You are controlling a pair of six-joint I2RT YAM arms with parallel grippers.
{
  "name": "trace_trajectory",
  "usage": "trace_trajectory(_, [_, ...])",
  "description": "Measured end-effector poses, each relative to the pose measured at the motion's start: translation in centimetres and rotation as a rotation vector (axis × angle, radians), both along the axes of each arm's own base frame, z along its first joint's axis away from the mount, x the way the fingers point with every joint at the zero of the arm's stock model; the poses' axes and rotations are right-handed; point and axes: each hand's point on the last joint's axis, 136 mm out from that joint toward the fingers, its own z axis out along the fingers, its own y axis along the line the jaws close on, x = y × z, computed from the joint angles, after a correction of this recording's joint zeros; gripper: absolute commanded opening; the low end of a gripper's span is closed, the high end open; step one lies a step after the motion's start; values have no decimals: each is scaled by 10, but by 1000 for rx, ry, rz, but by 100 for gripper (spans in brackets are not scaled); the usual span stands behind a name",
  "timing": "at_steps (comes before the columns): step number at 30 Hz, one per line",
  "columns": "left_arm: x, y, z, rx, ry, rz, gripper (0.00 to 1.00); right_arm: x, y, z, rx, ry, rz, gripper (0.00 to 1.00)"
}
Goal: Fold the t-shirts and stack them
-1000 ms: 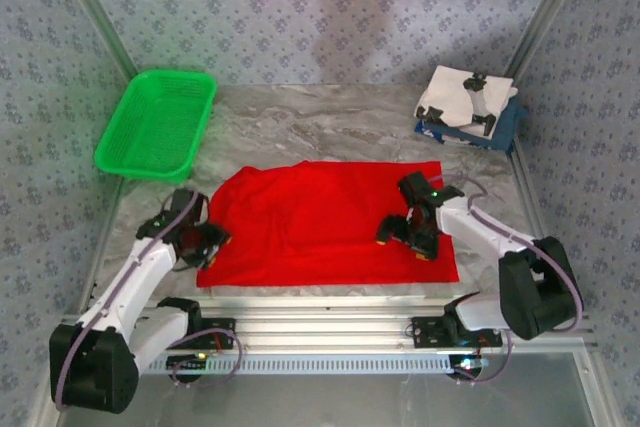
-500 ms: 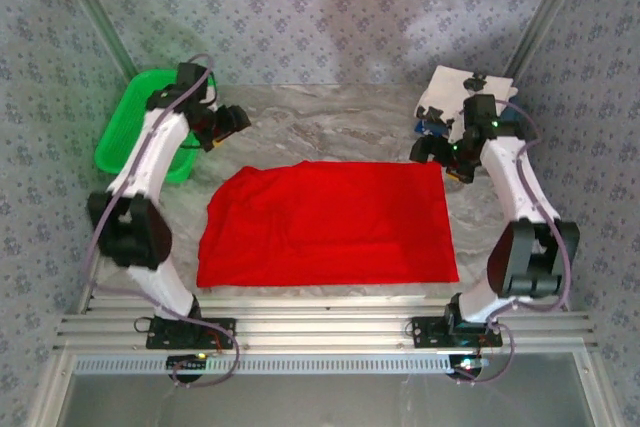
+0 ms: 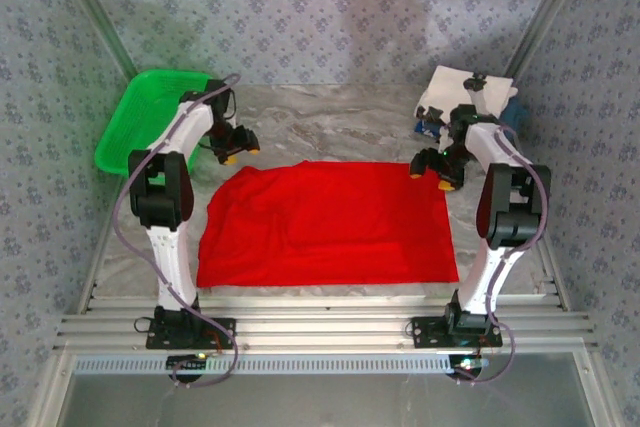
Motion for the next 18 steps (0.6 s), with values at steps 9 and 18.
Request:
trace_trajectory(9, [-7, -3, -42, -13, 71, -9, 52, 20, -1, -7, -13, -31, -17, 78])
trace_trajectory(18, [-10, -4, -54, -6, 95, -31, 32, 25, 7, -3, -10, -48, -7, 78])
